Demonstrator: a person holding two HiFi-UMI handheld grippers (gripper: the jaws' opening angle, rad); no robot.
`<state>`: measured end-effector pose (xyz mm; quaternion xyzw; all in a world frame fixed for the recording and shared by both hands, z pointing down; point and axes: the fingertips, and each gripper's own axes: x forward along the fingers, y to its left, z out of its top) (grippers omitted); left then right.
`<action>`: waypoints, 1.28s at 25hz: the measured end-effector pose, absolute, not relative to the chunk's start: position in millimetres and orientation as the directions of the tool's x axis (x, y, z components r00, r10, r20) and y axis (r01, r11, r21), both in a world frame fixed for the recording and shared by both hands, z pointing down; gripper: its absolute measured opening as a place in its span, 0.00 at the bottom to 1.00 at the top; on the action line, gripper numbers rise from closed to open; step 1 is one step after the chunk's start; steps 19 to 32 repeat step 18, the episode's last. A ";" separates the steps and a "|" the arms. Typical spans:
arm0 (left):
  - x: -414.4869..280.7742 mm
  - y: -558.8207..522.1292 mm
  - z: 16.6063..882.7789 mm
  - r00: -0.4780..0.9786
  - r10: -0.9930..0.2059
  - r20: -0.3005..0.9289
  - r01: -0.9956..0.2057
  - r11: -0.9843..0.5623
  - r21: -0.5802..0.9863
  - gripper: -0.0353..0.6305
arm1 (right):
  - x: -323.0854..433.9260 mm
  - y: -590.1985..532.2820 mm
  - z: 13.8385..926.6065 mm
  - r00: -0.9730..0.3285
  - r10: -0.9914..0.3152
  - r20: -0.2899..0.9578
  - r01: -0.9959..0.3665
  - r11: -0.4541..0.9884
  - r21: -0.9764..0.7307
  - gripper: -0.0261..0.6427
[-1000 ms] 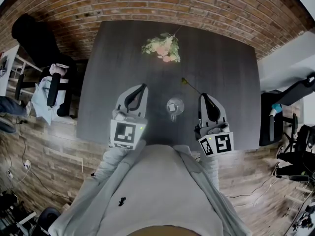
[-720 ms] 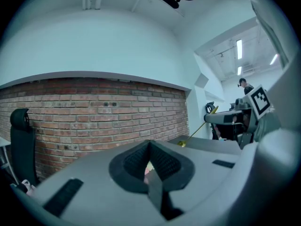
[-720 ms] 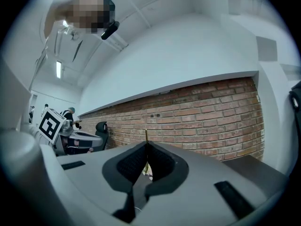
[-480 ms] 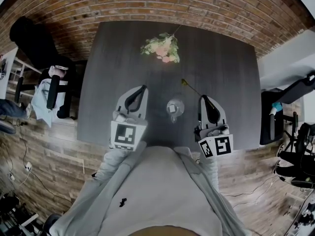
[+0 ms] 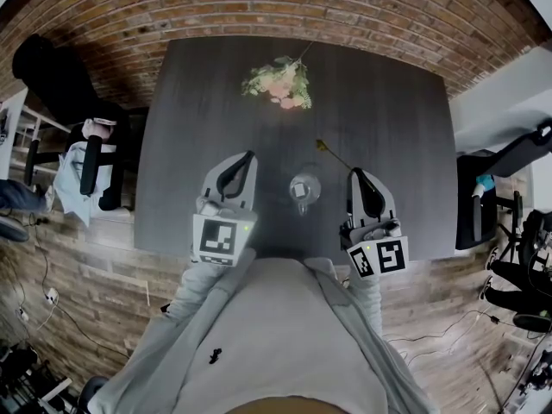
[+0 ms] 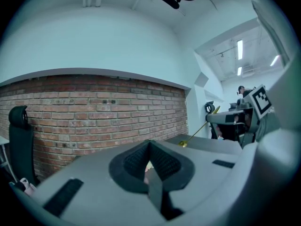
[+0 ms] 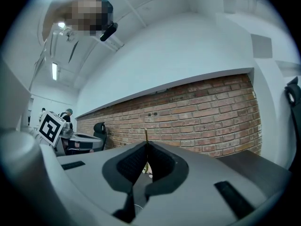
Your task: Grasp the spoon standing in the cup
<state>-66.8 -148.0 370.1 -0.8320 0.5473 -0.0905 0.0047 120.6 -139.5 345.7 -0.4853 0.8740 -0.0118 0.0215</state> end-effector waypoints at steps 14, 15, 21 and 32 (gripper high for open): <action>-62.4 -153.4 373.8 0.406 -0.902 0.149 -0.896 -0.425 -0.130 0.08 | 119.4 -141.2 348.3 -0.545 -0.838 -0.018 -0.837 0.546 -0.050 0.07; -62.9 -153.4 374.6 0.405 -0.902 0.149 -0.897 -0.423 -0.128 0.08 | 119.1 -141.1 348.9 -0.546 -0.838 -0.017 -0.836 0.546 -0.051 0.07; -64.6 -153.4 376.9 0.396 -0.905 0.156 -0.903 -0.415 -0.114 0.08 | 118.8 -140.9 351.1 -0.545 -0.838 -0.017 -0.837 0.545 -0.055 0.07; -64.6 -153.4 376.9 0.396 -0.905 0.156 -0.903 -0.415 -0.114 0.08 | 118.8 -140.9 351.1 -0.545 -0.838 -0.017 -0.837 0.545 -0.055 0.07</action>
